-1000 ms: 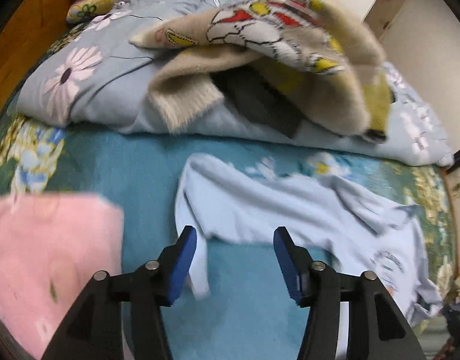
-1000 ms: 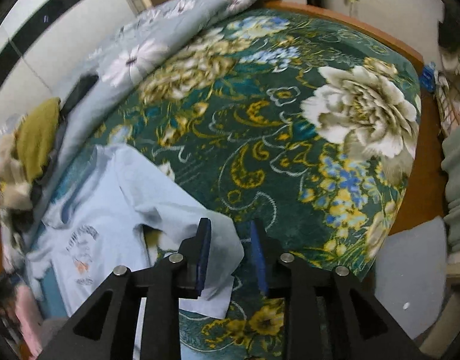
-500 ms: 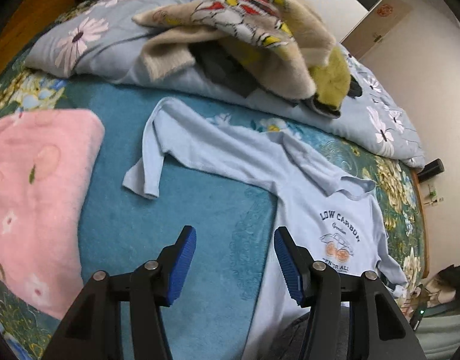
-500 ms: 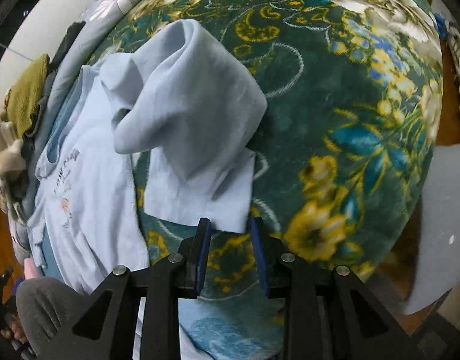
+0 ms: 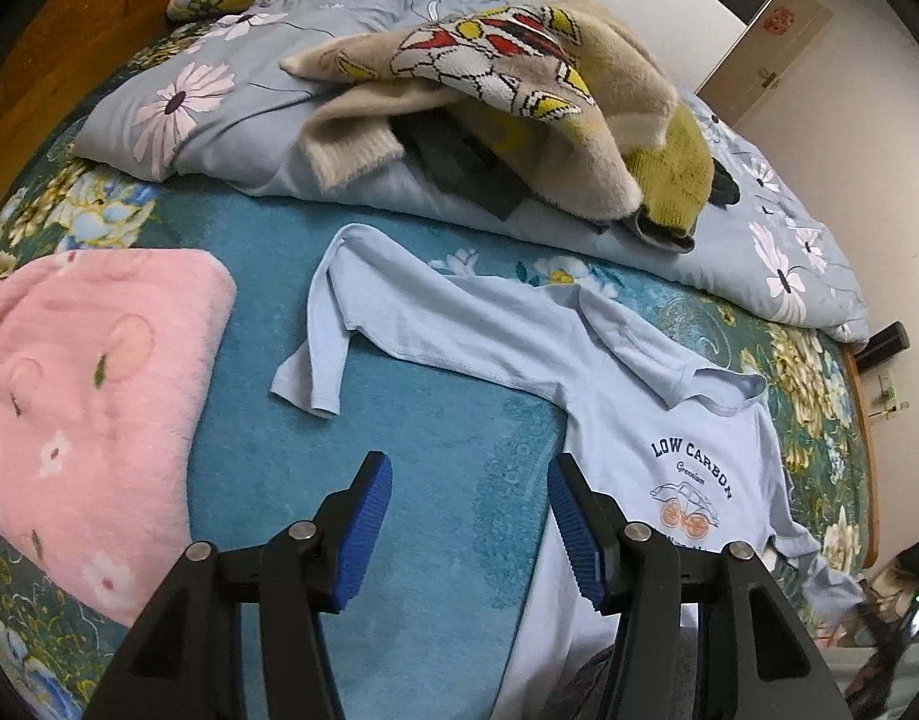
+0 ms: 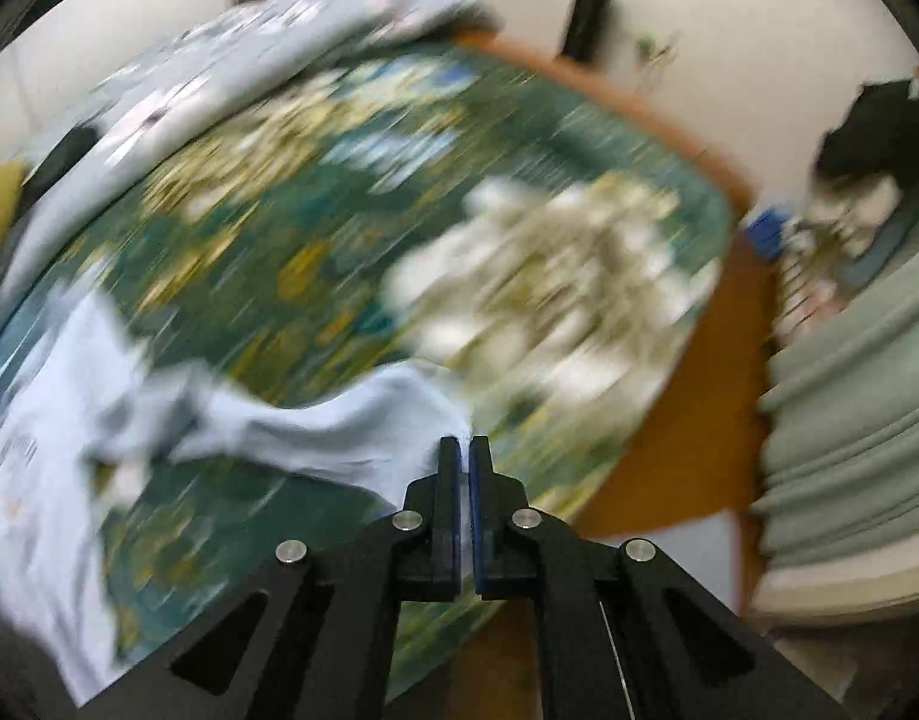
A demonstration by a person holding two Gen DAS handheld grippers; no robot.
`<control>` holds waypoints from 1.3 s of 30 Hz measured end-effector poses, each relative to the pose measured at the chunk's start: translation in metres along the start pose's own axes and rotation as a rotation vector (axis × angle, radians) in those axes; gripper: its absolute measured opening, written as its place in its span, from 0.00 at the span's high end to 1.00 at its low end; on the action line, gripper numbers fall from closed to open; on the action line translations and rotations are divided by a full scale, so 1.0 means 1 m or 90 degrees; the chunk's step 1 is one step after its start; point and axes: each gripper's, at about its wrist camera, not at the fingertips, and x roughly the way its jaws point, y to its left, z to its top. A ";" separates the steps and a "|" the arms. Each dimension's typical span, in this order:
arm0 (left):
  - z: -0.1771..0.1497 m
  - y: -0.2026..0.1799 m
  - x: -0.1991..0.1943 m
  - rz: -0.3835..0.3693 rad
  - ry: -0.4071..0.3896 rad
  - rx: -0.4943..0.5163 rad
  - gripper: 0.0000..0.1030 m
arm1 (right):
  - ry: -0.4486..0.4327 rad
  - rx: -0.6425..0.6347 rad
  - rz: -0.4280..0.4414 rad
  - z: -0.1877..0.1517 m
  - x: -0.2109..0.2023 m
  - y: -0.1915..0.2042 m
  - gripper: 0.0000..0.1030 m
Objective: Fold clothes
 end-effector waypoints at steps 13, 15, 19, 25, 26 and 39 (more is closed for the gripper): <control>0.017 -0.043 0.037 0.031 0.031 0.060 0.44 | 0.064 0.021 -0.057 0.041 0.078 -0.041 0.98; 0.023 -0.053 0.047 0.036 0.035 0.090 0.44 | 0.069 -0.001 -0.041 0.040 0.083 -0.030 0.98; 0.036 -0.083 0.073 0.051 0.047 0.191 0.44 | 0.042 -0.070 -0.042 0.049 0.072 -0.004 0.92; 0.053 -0.136 0.123 0.082 0.055 0.419 0.43 | -0.041 -0.170 0.049 0.079 0.035 0.092 0.71; 0.053 -0.147 0.133 0.081 0.058 0.462 0.43 | -0.045 -0.190 0.086 0.083 0.032 0.115 0.71; 0.055 -0.201 0.201 0.094 0.020 0.824 0.44 | -0.002 -0.494 0.270 0.075 0.068 0.378 0.71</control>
